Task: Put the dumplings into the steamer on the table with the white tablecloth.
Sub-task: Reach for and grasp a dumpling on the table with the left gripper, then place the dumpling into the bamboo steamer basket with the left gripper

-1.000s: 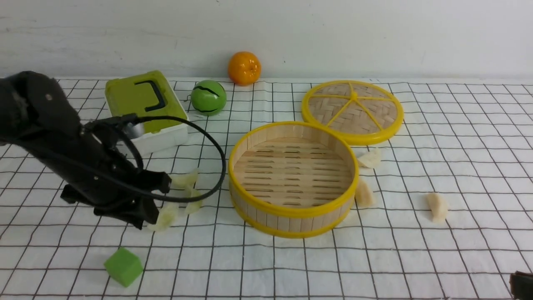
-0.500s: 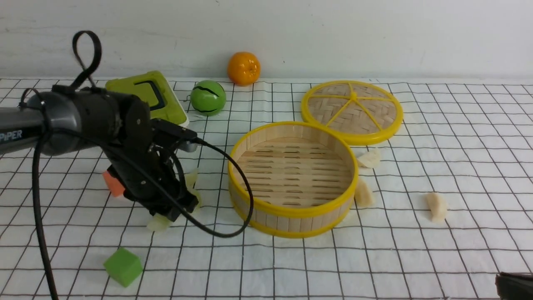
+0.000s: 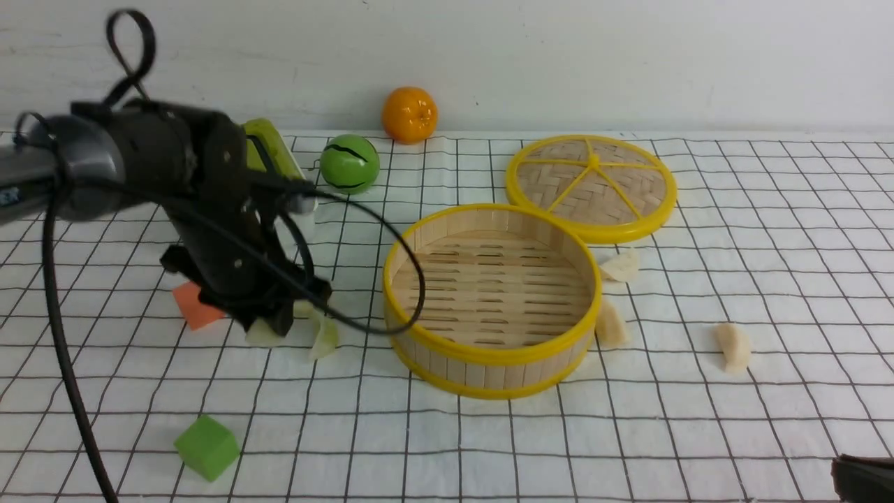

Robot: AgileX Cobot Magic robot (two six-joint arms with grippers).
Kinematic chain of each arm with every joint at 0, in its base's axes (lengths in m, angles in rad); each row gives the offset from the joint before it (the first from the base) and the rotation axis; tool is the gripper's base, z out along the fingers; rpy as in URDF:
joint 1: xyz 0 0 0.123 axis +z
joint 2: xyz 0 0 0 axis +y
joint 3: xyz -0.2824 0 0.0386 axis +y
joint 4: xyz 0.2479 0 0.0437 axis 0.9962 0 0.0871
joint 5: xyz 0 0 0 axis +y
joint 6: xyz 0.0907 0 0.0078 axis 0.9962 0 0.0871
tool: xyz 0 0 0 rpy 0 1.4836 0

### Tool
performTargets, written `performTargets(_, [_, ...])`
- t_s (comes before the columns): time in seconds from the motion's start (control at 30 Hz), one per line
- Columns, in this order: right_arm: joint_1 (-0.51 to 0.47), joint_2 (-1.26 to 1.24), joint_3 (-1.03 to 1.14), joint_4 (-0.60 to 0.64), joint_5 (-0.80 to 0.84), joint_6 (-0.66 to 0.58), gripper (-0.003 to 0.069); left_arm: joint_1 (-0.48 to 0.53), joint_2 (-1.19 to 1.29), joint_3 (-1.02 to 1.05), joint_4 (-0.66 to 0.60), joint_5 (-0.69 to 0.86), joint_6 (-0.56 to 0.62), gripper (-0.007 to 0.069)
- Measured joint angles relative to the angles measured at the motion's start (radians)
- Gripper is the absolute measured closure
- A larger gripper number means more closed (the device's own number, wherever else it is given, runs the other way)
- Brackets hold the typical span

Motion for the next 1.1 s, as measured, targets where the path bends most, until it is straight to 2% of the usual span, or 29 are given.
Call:
performTargets(0.03, [0.0, 0.0, 0.0, 0.0, 0.0, 0.0, 0.0645, 0.0, -0.004, -0.007, 0.0, 0.0, 0.0, 0.0381])
performTargets(0.17, [0.0, 0.0, 0.0, 0.0, -0.02, 0.0, 0.0641, -0.016, -0.024, -0.145, -0.259, -0.05, 0.032, 0.0381])
performTargets(0.27, [0.0, 0.0, 0.0, 0.0, -0.021, 0.0, 0.0639, -0.062, 0.02, -0.201, -0.332, -0.099, 0.083, 0.0381])
performTargets(0.4, [0.0, 0.0, 0.0, 0.004, -0.021, 0.0, 0.0638, -0.12, 0.12, -0.271, -0.321, -0.134, 0.104, 0.0381])
performTargets(0.53, [0.0, 0.0, 0.0, 0.004, -0.021, 0.0, 0.0633, -0.181, 0.295, -0.405, -0.204, -0.143, 0.059, 0.0381])
performTargets(0.7, [0.0, 0.0, 0.0, 0.006, -0.023, 0.0, 0.0629, -0.199, 0.399, -0.463, -0.115, -0.163, -0.024, 0.0381])
performTargets(0.87, [0.0, 0.0, 0.0, 0.007, -0.029, 0.0, 0.0625, -0.202, 0.418, -0.47, -0.108, -0.199, -0.035, 0.038])
performTargets(1.0, [0.0, 0.0, 0.0, 0.007, -0.029, 0.0, 0.0621, -0.204, 0.418, -0.474, -0.107, -0.198, -0.036, 0.0303])
performTargets(1.1, [0.0, 0.0, 0.0, 0.007, -0.029, 0.0, 0.0618, -0.204, 0.399, -0.513, -0.087, -0.145, -0.04, 0.0176])
